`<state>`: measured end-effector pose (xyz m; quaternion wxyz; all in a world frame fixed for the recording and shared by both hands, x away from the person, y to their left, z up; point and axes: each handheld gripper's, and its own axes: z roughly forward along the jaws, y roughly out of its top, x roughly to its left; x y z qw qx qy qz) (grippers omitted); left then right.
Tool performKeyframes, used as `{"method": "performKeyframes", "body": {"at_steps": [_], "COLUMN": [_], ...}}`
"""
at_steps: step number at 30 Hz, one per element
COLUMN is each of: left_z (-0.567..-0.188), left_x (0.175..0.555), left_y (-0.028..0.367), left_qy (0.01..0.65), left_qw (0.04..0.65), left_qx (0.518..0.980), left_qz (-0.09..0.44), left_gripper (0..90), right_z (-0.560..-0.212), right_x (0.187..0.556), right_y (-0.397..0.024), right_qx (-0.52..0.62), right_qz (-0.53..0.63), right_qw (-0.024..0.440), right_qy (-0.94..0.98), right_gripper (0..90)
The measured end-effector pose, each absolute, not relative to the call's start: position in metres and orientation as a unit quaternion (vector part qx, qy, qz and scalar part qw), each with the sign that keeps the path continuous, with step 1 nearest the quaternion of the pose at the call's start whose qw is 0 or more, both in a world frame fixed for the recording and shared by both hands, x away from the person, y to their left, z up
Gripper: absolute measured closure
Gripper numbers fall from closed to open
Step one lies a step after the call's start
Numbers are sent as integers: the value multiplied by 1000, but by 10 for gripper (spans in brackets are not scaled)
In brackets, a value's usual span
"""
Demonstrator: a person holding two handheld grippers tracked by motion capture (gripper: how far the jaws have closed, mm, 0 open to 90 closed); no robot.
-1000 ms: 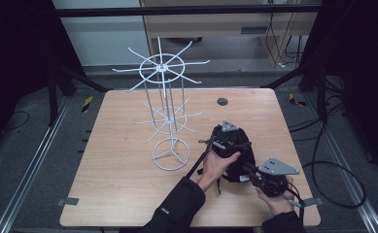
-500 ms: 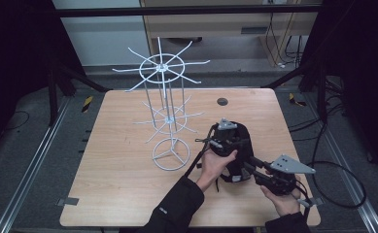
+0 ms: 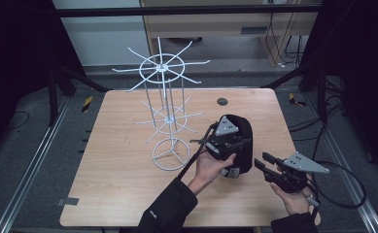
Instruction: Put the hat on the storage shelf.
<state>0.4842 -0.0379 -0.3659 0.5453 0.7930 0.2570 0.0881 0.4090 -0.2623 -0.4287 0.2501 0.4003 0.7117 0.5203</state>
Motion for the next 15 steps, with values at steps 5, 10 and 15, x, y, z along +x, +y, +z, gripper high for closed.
{"method": "performKeyframes", "body": {"at_steps": [5, 10, 15], "left_z": [-364, -366, -368], "left_x": [480, 477, 478], "left_y": [-40, -41, -40], "left_qy": [245, 238, 238], "left_qw": [546, 551, 557], "left_qx": [796, 795, 791], "left_qz": [92, 85, 82], "left_gripper": [824, 825, 815], "right_z": [-430, -433, -434], "right_x": [411, 415, 415], "right_y": [-252, -248, -251], "right_qx": [386, 380, 381], "right_qz": [536, 543, 551], "right_qw": [228, 206, 183], "right_qy": [716, 720, 720], "right_gripper": [542, 645, 857]}}
